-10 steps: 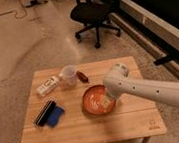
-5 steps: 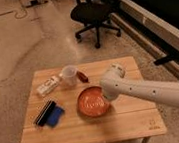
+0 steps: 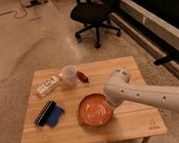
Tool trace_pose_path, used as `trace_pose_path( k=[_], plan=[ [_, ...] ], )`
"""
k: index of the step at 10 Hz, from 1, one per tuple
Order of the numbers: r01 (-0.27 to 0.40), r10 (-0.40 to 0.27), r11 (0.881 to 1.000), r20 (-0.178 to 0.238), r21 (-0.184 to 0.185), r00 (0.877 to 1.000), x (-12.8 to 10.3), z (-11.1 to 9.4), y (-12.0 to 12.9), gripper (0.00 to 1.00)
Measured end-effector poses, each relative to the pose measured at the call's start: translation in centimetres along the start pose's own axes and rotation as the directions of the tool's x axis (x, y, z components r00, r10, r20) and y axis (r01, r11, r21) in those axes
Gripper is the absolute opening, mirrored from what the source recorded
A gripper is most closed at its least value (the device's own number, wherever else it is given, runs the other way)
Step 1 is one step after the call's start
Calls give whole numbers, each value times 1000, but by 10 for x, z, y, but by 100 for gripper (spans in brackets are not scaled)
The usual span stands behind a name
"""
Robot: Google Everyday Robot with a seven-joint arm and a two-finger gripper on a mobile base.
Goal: Drag the ceramic bowl in a circle
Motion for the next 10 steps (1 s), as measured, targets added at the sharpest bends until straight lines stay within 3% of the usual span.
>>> trace_pose_path(
  k=[3,5,8,10],
  plan=[
    [15,-15,1000,-8,2,1000,-6,0,-5,20],
    [17,-17,1000,-12,0,1000,1,-1,-6,37],
    [37,-37,999,-6,-2,999,-10,-1,-9,56],
    [40,-40,999,-27,-21,999,-7,-3,-8,77]
  ],
)
